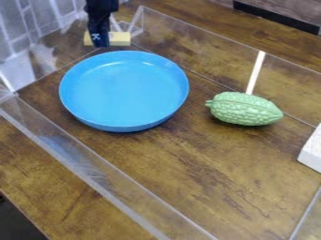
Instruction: Remove the yellow block from inside the blue tray and put it on the table
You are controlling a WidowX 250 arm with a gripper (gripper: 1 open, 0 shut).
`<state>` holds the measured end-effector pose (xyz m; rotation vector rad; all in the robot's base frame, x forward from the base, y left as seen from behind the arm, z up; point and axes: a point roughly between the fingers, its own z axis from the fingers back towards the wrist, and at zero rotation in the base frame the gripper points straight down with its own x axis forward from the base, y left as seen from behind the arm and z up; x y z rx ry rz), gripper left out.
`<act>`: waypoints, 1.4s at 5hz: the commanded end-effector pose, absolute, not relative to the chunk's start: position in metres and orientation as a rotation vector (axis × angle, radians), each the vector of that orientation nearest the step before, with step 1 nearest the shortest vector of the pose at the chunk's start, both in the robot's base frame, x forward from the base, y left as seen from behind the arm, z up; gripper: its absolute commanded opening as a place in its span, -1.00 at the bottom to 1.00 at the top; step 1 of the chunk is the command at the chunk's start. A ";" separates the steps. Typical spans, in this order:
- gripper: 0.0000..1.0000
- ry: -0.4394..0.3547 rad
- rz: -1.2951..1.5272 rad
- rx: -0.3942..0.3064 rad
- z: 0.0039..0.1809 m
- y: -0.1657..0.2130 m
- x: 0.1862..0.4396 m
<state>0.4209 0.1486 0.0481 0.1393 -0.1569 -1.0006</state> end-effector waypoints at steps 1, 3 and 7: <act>-1.00 -0.188 -0.953 0.200 0.072 0.163 0.419; 1.00 -0.178 -0.952 0.188 0.053 0.168 0.417; 1.00 -0.153 -0.847 0.180 0.033 0.215 0.434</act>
